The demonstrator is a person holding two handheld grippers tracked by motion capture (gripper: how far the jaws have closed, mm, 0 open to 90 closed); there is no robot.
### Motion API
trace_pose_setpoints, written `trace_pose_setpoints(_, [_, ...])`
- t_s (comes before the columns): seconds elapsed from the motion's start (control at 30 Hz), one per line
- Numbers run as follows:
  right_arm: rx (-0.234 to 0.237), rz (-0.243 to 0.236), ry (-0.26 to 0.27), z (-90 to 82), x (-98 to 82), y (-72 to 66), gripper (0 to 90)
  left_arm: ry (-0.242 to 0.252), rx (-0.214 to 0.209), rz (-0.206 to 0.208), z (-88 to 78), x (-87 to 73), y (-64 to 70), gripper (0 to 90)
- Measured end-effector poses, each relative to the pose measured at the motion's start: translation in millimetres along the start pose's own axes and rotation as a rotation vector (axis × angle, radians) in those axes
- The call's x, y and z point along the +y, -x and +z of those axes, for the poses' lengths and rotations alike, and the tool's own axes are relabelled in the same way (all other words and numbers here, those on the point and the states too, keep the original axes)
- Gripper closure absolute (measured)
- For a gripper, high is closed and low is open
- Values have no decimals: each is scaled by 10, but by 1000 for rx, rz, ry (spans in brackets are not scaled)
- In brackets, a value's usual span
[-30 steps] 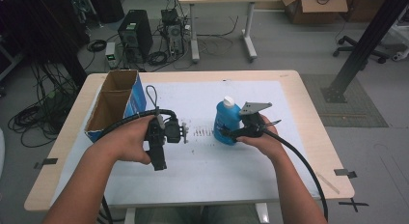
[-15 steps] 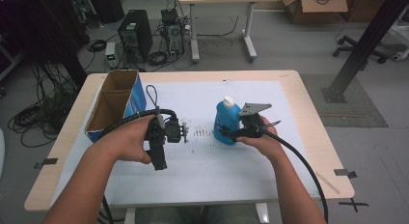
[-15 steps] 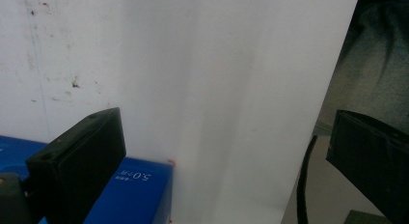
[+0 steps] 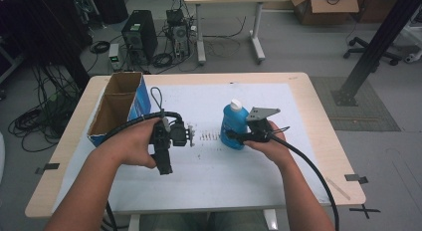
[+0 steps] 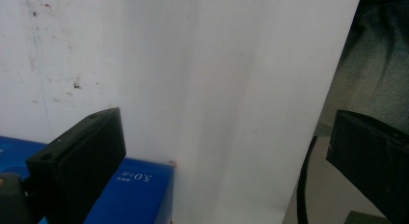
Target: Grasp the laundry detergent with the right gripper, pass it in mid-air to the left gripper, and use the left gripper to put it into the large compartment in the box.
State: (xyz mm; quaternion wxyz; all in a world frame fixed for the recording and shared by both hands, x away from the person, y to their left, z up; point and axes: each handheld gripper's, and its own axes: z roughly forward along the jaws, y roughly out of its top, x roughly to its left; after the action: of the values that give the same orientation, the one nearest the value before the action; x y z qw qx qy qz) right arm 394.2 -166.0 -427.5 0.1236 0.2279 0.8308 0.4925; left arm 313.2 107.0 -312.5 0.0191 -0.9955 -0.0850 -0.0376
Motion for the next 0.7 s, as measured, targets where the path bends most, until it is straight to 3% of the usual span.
trace_pose_setpoints(0.3, [-3, -20, 19, -6, -22, -6, 454, 1, -1, -2, 13, 13, -1, 4])
trace_pose_setpoints(0.7, [13, -31, -5, -29, 9, 10, 461, 11, 5, 1, -27, 28, -4, 4])
